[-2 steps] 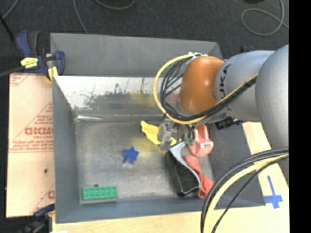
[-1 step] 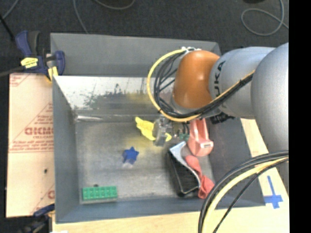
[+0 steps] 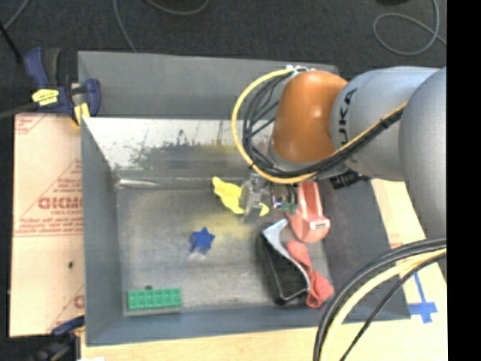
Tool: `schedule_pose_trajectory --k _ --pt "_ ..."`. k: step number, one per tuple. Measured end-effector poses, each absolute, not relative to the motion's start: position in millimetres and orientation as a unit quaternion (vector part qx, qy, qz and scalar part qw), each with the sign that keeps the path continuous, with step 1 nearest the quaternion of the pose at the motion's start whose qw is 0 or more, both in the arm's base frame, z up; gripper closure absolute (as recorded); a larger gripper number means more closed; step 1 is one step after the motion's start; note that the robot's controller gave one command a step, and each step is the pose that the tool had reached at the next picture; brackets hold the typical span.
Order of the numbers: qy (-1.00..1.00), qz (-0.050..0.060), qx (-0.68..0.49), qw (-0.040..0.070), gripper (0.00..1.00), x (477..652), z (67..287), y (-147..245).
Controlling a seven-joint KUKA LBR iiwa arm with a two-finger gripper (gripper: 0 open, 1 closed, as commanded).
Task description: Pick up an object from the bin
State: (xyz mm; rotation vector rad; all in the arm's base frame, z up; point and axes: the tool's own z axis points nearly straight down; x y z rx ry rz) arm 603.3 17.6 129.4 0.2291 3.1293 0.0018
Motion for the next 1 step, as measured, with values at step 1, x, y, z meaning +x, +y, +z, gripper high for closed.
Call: schedule_pose_trajectory --k 1 --pt "0.996 0.000 0.084 0.001 1.00 613.8 162.4 18.3"
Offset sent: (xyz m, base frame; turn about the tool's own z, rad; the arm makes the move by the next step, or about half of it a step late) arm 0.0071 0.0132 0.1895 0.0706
